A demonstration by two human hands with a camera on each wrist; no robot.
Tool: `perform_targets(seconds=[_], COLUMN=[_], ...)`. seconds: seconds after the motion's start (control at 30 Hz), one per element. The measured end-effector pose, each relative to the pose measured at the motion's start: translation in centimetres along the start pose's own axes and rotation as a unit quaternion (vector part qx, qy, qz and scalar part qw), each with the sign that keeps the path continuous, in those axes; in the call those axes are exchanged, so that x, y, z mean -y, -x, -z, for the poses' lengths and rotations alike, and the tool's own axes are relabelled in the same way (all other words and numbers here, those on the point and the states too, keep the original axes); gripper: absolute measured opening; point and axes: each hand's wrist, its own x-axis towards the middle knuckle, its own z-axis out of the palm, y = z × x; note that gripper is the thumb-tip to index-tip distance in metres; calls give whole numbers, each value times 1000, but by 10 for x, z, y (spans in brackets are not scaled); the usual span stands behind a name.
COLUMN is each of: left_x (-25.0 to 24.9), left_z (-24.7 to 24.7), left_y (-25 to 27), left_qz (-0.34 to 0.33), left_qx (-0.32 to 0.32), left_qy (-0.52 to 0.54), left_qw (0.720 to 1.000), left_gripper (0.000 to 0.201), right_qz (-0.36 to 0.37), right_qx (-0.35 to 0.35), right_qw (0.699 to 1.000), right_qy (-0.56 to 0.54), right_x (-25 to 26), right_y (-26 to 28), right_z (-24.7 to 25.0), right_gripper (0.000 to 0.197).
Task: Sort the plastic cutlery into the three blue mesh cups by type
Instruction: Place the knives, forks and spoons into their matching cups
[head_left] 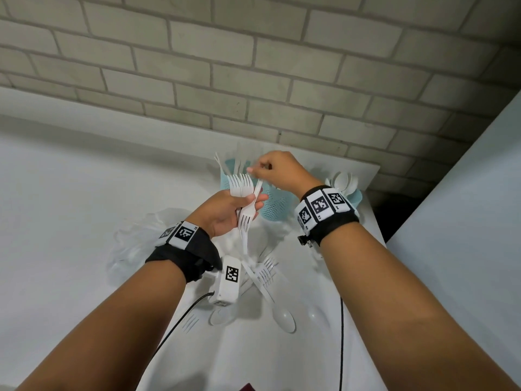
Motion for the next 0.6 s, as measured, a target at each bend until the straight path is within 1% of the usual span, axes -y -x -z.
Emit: perform_targets(seconds=[0.07,0.13,0.2,0.23,0.37,0.43,0.5,0.57,0.6], left_x=[2,3,4,4,4,4,3,2,1], left_z=[-3,-6,-8,-9,-11,-13,-13,-9,-7], left_y=[0,1,2,2,2,3,3,1,-1], left_qz=[5,16,20,18,2,2,4,3,4], left_qx=[5,10,3,-3,-16,-21,-41,-74,-90], left_qy=[1,-8,-28,-34,-30,-19,-1,35,51], left_qw=[1000,1000,999,999,999,1000,999,997,995], left_gripper=[17,20,22,22,19,20,24,24,20], right_qz=[-8,-17,-6,9,64,64,30,-43,-87], right_qx=[-1,-30,-52,-60,-84,-108,-150,-172,-174], right_qw=[998,989,973,969,968,968,970,968,964], right_qy=[54,141,223,240,227,216,191,178,183], right_x=[-8,-13,-17,-17,-16,-17,-21,-24,-24], right_y=[3,8,14,18,31,38,44,49,51], right_z=[1,2,1,0,-8,-11,-11,-9,-8], right_gripper=[37,40,43,44,44,49,52,51,49])
